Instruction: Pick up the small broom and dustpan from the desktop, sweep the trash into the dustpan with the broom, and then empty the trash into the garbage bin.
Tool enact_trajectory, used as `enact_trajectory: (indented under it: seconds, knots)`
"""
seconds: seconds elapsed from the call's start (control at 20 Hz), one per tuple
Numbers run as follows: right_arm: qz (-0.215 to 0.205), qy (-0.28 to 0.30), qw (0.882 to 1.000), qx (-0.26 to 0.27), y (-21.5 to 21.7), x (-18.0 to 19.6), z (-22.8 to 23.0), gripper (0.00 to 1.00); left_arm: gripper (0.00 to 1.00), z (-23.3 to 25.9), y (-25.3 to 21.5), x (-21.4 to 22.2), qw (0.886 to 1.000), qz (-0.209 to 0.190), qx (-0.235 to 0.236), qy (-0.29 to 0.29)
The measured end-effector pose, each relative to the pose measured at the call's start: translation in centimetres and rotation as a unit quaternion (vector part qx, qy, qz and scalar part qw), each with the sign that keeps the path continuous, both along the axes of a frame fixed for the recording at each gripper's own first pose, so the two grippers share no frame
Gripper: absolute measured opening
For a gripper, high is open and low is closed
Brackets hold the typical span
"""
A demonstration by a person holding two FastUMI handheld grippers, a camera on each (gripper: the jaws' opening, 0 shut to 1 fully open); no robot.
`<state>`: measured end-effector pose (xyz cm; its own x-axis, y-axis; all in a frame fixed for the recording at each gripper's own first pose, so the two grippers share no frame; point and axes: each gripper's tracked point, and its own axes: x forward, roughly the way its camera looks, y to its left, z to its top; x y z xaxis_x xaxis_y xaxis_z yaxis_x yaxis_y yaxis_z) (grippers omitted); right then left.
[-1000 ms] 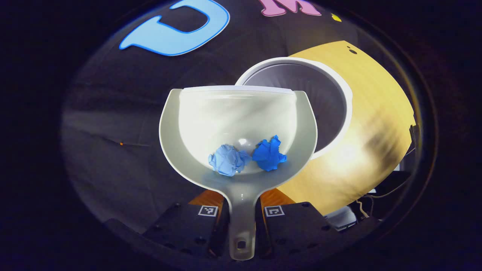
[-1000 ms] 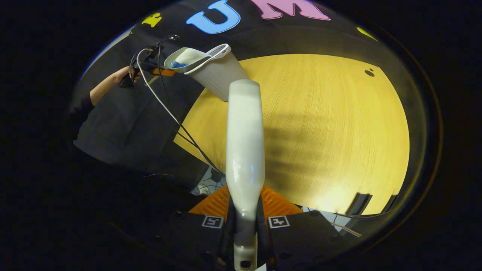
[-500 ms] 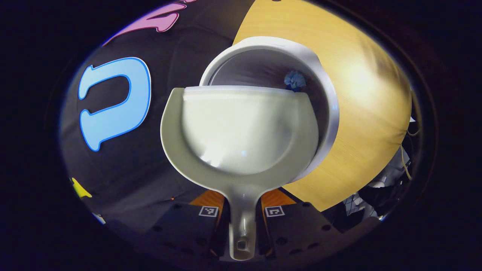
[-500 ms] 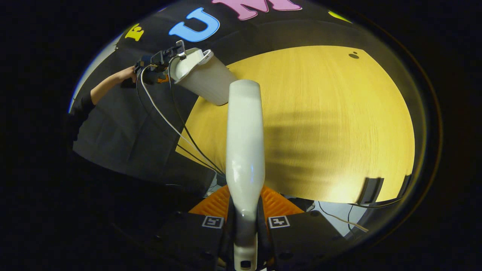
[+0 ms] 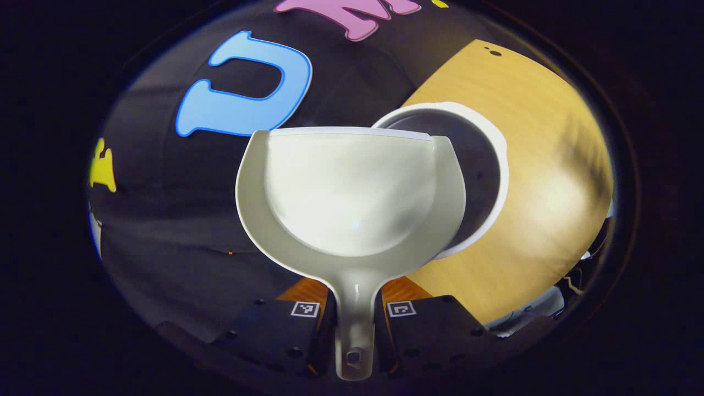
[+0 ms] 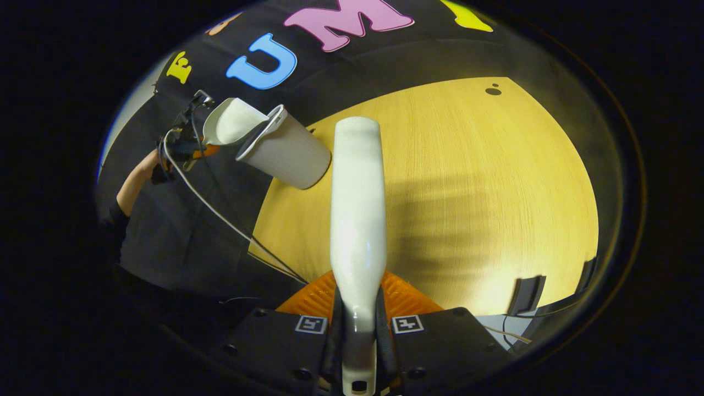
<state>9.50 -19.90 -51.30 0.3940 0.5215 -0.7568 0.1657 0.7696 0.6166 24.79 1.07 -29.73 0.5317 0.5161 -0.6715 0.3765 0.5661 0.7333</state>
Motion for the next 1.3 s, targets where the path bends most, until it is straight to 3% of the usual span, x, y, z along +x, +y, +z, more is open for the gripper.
enact_trajectory:
  seconds: [0.25, 0.45, 0.6, 0.8, 0.9, 1.05, 1.3]
  knots:
    - [0.015, 0.006, 1.0, -0.022, -1.8, 1.2, -0.4, 0.29, 0.28, -1.0, -3.1, 0.8, 0.993, -0.025, -0.083, -0.079]
    - [0.013, 0.011, 1.0, -0.017, -1.6, 2.2, -0.6, 0.29, 0.28, -4.5, -7.6, 0.7, 0.976, -0.034, -0.185, -0.11]
    - [0.022, 0.028, 0.999, -0.034, -1.9, 2.3, -1.7, 0.29, 0.28, -8.2, -14.8, -1.6, 0.955, -0.032, -0.284, -0.082]
    - [0.044, 0.051, 0.995, -0.07, -2.3, 2.2, -5.4, 0.29, 0.28, -16.1, -23.1, -5.4, 0.908, -0.004, -0.419, -0.002]
    - [0.044, 0.07, 0.994, -0.077, -2.1, 1.8, -7.4, 0.29, 0.29, -19.6, -25.4, -7.1, 0.897, 0.01, -0.442, 0.033]
    - [0.053, 0.095, 0.991, -0.074, -0.7, 1.0, -10.1, 0.29, 0.28, -25.9, -27.2, -7.5, 0.893, 0.04, -0.442, 0.069]
    - [0.069, 0.152, 0.98, -0.11, 1.0, 0.0, -13.9, 0.29, 0.29, -36.7, -26.7, -8.5, 0.887, 0.141, -0.426, 0.114]
